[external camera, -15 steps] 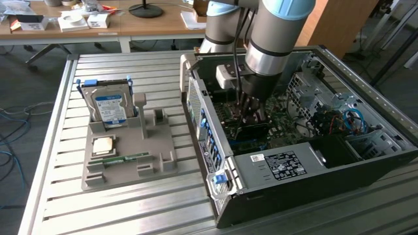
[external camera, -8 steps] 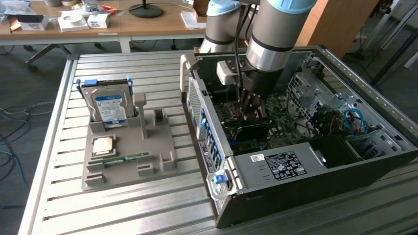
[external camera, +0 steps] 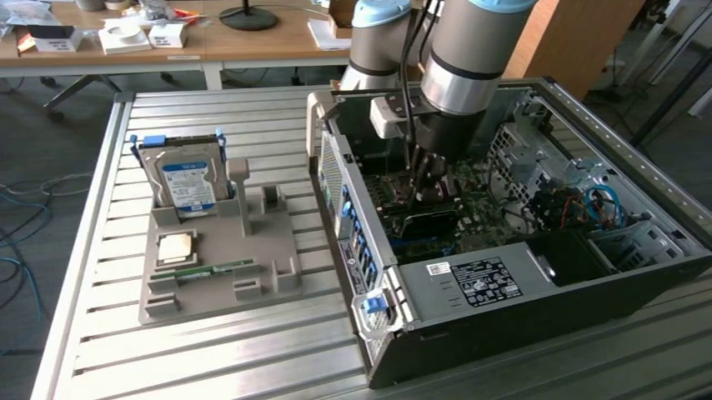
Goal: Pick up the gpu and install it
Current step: 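Press down on the gpu until it lock into place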
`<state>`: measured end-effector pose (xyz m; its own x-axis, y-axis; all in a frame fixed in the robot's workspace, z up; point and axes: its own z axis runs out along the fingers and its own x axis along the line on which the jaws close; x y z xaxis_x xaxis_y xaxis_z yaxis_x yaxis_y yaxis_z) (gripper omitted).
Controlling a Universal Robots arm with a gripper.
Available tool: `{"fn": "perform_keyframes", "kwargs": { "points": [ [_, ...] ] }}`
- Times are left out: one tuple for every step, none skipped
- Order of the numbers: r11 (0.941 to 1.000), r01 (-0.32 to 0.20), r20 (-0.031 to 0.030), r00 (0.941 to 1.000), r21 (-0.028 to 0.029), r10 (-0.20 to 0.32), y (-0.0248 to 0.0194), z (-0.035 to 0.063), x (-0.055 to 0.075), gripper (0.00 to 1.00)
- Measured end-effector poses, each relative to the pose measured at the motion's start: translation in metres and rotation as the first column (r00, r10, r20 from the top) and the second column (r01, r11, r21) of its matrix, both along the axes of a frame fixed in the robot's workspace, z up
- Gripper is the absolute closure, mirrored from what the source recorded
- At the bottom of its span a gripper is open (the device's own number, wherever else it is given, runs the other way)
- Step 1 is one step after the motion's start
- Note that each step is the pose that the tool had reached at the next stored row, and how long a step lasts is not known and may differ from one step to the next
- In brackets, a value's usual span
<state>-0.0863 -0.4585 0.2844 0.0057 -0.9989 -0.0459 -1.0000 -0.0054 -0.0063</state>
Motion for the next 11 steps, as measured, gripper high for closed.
{"fn": "perform_keyframes", "kwargs": {
  "points": [
    [1.0000,0.000,0.0000,1.0000,-0.0001,0.000,0.0000,0.0014,0.000,0.89],
    [1.0000,0.000,0.0000,1.0000,0.0000,0.000,0.0000,0.0030,0.000,0.89],
    [1.0000,0.000,0.0000,1.0000,0.0000,0.000,0.0000,0.0047,0.000,0.89],
    [1.0000,0.000,0.0000,1.0000,0.0001,0.000,0.0000,0.0063,0.000,0.89],
    [1.0000,0.000,0.0000,1.0000,0.0000,0.000,0.0000,0.0080,0.000,0.89],
    [1.0000,0.000,0.0001,1.0000,0.0001,0.000,0.0000,0.0095,0.000,0.89],
    [1.0000,0.000,0.0000,1.0000,0.0000,0.000,0.0000,0.0109,0.000,0.89],
    [1.0000,0.000,0.0000,1.0000,-0.0001,0.000,0.0000,0.0123,0.000,0.89],
    [1.0000,0.000,0.0000,1.0000,0.0000,0.000,0.0000,0.0137,0.000,0.89],
    [1.0000,0.000,0.0000,1.0000,0.0000,0.000,0.0000,0.0152,0.000,0.89],
    [1.0000,0.000,0.0000,1.0000,0.0000,0.000,0.0000,0.0164,0.000,0.89]
  ]
}}
